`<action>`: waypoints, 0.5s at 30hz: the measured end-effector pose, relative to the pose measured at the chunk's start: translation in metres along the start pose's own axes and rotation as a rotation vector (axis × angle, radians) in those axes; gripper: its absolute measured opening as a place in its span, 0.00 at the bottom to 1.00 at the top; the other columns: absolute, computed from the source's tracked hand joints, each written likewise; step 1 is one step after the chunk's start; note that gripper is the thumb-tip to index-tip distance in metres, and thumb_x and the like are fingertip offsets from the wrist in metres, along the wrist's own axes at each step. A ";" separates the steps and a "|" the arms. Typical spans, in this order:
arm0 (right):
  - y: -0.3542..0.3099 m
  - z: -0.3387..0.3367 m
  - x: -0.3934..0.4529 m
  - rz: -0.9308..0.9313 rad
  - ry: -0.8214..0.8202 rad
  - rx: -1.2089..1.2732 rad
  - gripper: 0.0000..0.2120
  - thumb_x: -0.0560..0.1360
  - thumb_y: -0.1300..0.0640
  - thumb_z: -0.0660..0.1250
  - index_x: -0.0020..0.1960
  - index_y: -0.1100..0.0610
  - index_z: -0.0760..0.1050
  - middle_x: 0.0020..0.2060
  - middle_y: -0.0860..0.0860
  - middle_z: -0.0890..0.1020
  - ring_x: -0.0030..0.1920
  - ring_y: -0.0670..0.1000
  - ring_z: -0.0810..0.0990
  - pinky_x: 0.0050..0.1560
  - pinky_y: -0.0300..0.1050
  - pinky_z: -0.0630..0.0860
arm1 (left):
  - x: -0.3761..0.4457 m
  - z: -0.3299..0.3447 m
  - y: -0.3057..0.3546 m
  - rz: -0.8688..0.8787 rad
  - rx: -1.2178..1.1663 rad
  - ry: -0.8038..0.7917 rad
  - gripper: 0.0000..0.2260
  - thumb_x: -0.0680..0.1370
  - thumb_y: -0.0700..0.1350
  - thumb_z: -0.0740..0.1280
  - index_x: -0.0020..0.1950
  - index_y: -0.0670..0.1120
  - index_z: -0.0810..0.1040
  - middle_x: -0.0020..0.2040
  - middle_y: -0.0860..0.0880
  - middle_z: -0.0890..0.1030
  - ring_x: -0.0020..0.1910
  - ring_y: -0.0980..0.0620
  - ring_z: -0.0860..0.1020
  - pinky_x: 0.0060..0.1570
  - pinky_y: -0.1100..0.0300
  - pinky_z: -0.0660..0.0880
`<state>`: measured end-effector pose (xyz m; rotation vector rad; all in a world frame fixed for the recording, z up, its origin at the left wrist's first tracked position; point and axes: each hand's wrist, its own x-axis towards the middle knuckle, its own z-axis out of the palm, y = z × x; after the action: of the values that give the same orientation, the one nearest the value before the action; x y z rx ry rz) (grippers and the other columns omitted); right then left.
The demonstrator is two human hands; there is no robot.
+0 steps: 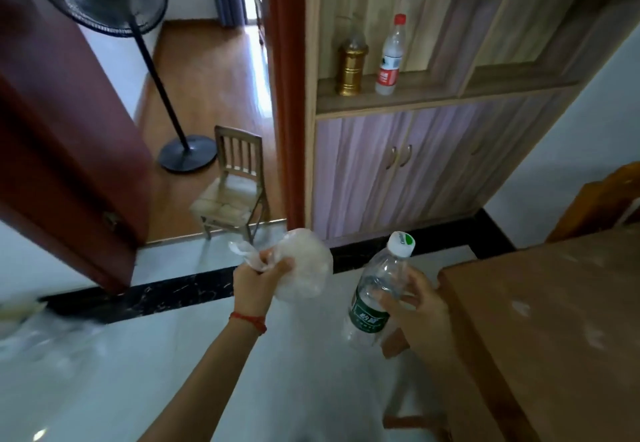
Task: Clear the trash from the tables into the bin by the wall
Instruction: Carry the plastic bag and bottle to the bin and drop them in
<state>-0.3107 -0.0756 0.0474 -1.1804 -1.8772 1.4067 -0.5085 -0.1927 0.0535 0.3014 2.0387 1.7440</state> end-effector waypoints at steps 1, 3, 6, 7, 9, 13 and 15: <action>0.000 0.010 0.004 -0.005 -0.030 -0.003 0.24 0.67 0.56 0.75 0.60 0.47 0.72 0.48 0.40 0.79 0.49 0.54 0.81 0.47 0.50 0.79 | 0.006 -0.009 -0.004 0.000 -0.005 0.023 0.06 0.69 0.36 0.71 0.45 0.41 0.79 0.34 0.50 0.78 0.35 0.53 0.76 0.29 0.73 0.74; -0.002 0.026 0.013 -0.009 -0.100 -0.004 0.23 0.67 0.55 0.75 0.59 0.46 0.71 0.49 0.39 0.79 0.50 0.48 0.80 0.46 0.42 0.77 | 0.015 -0.024 -0.009 -0.007 -0.020 0.065 0.06 0.70 0.34 0.71 0.45 0.41 0.79 0.34 0.49 0.78 0.35 0.53 0.76 0.29 0.74 0.73; -0.005 0.045 0.032 -0.023 -0.163 -0.017 0.24 0.67 0.56 0.75 0.59 0.46 0.71 0.50 0.39 0.79 0.50 0.40 0.78 0.49 0.36 0.75 | 0.029 -0.038 -0.014 -0.034 -0.043 0.105 0.04 0.70 0.35 0.71 0.42 0.42 0.79 0.35 0.48 0.79 0.36 0.52 0.76 0.28 0.74 0.72; -0.007 0.051 0.040 -0.026 -0.176 -0.021 0.24 0.66 0.56 0.75 0.59 0.45 0.71 0.50 0.38 0.79 0.49 0.39 0.78 0.49 0.34 0.75 | 0.034 -0.040 -0.016 -0.041 -0.049 0.123 0.04 0.69 0.36 0.71 0.43 0.42 0.79 0.35 0.47 0.79 0.36 0.52 0.77 0.29 0.74 0.72; -0.008 0.061 0.058 -0.036 -0.188 -0.016 0.25 0.66 0.57 0.76 0.58 0.44 0.71 0.49 0.37 0.79 0.47 0.37 0.78 0.47 0.32 0.74 | 0.048 -0.041 -0.018 -0.053 -0.066 0.160 0.05 0.69 0.35 0.71 0.44 0.41 0.80 0.35 0.47 0.79 0.36 0.52 0.77 0.29 0.74 0.73; -0.010 0.073 0.106 -0.021 -0.212 0.005 0.26 0.65 0.54 0.77 0.60 0.46 0.72 0.51 0.41 0.79 0.51 0.42 0.78 0.52 0.43 0.75 | 0.086 -0.027 -0.014 -0.059 -0.075 0.189 0.06 0.69 0.35 0.72 0.45 0.39 0.80 0.35 0.47 0.79 0.35 0.52 0.77 0.29 0.73 0.73; -0.013 0.075 0.126 -0.022 -0.214 0.014 0.29 0.61 0.46 0.76 0.61 0.48 0.73 0.51 0.42 0.80 0.51 0.43 0.79 0.53 0.44 0.75 | 0.103 -0.018 -0.010 -0.081 -0.079 0.191 0.05 0.69 0.36 0.72 0.44 0.41 0.80 0.35 0.47 0.79 0.35 0.53 0.77 0.28 0.72 0.73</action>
<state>-0.4370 -0.0051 0.0219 -1.0332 -2.0130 1.5851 -0.6065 -0.1653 0.0268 0.0273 2.0733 1.8594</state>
